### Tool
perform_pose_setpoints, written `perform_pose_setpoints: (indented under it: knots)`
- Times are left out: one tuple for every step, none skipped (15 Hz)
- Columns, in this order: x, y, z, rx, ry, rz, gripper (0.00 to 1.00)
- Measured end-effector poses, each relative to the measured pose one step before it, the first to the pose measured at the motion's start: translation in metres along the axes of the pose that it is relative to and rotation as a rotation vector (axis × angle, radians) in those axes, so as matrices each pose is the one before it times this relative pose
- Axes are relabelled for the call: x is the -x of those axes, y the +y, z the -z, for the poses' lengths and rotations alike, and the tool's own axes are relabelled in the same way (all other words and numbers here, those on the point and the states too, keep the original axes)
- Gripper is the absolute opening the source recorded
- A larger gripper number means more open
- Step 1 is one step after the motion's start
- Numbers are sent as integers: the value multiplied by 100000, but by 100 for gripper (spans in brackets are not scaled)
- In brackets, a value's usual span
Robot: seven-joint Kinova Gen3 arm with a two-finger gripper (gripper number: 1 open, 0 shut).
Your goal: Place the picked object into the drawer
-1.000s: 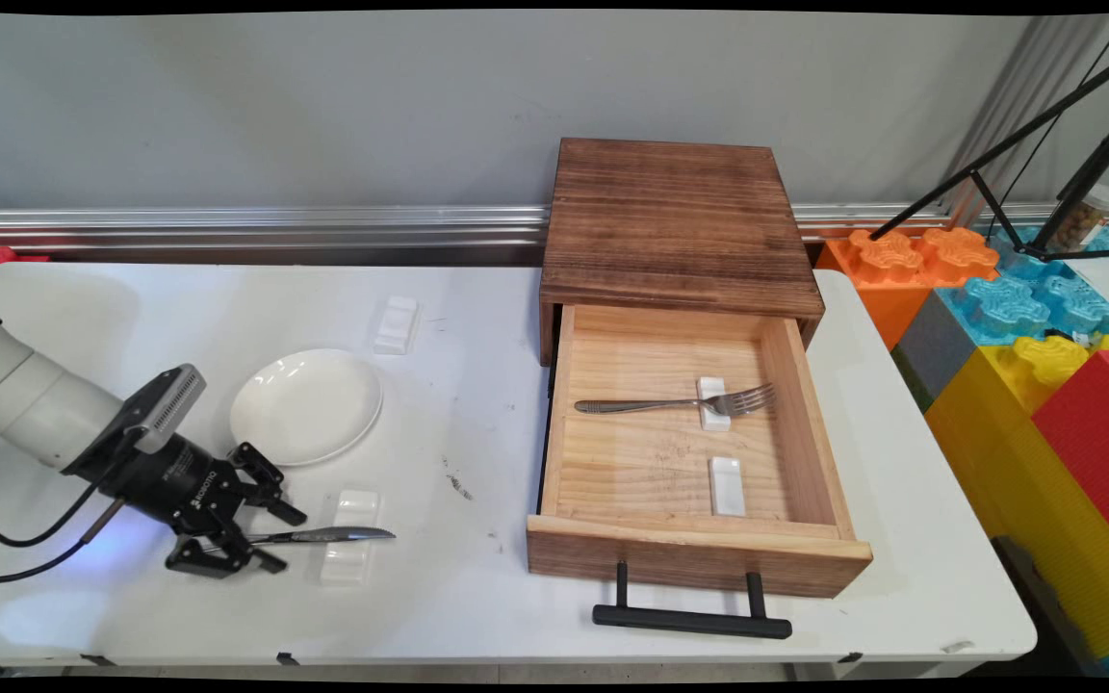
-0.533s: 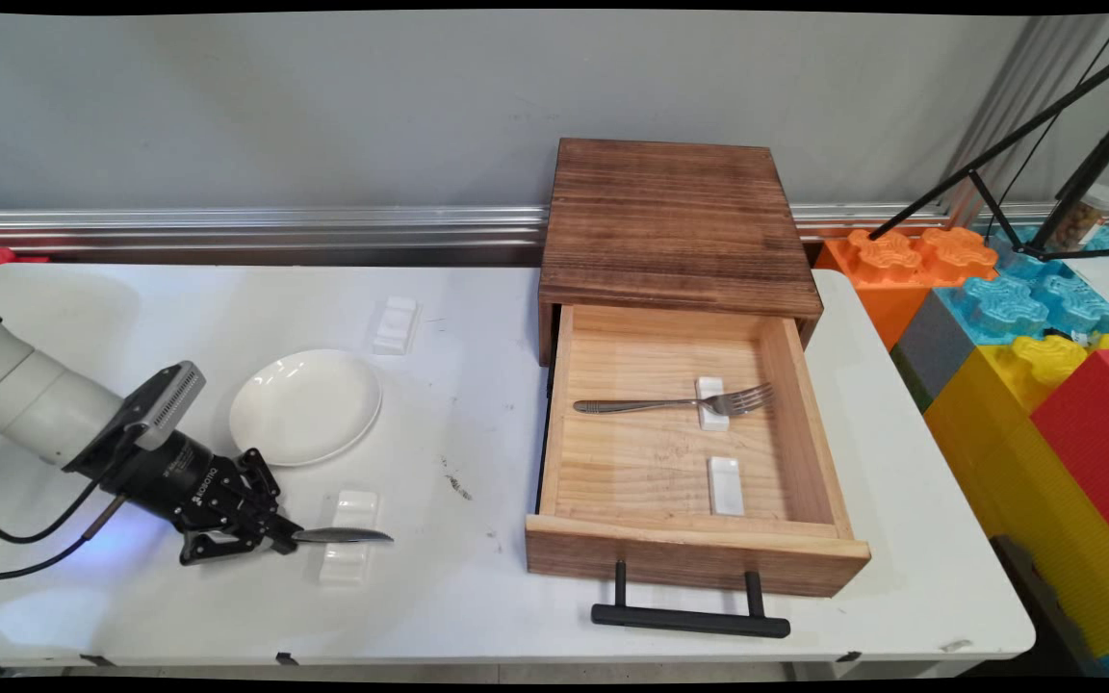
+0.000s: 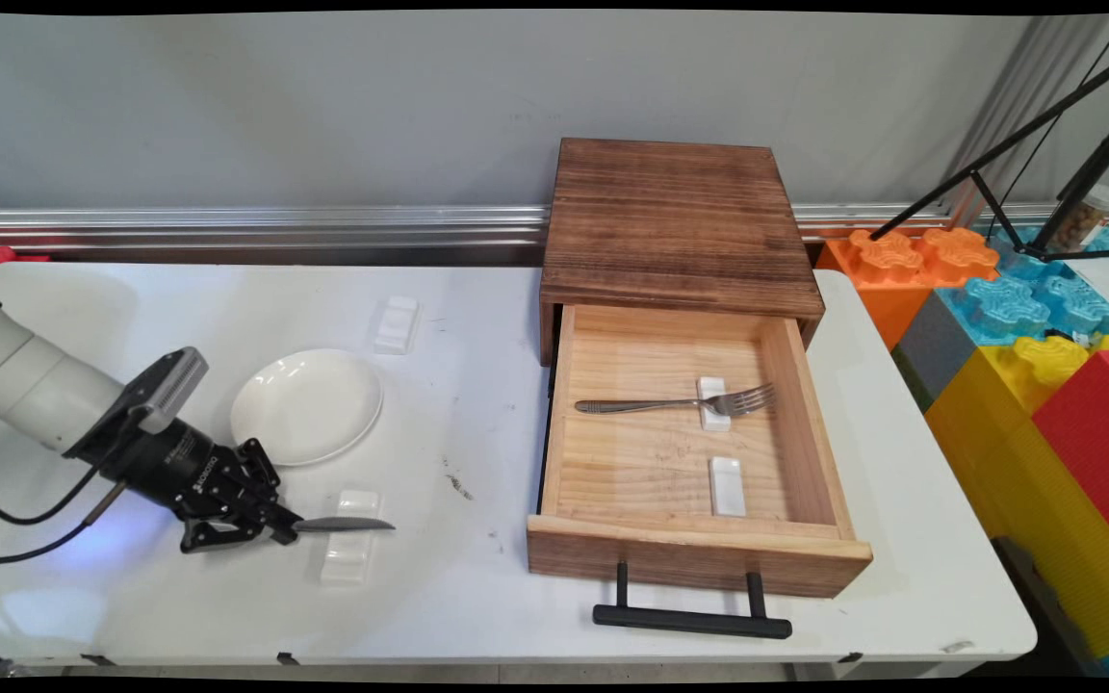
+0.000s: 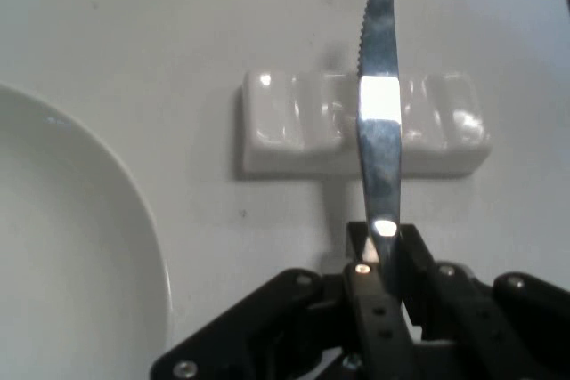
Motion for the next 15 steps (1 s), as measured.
perform_pose_setpoints:
  knots:
    - [-579, -65, 301, 189, 393, 347, 0]
    - [-587, -76, 300, 202, 405, 361, 0]
    - [-738, -119, 350, 167, 482, 368, 0]
    - [-683, -88, 304, -25, 356, 269, 0]
    - [-504, -86, 175, -55, 353, 197, 0]
    - [-952, -176, 270, -124, 466, 162, 0]
    - [-879, -151, 202, -210, 589, 84, 0]
    - [-1187, -193, 238, -350, 638, 66, 0]
    - [-740, -131, 135, -255, 348, -30, 0]
    - [-1173, -243, 190, -462, 559, -148, 0]
    - [-856, -174, 129, -415, 394, -122, 0]
    - [-803, -170, 102, -421, 411, -120, 0]
    - [-971, -225, 70, -656, 599, -154, 0]
    - [-962, -204, 18, -683, 620, -198, 0]
    - [-1000, -214, -67, -608, 651, -284, 0]
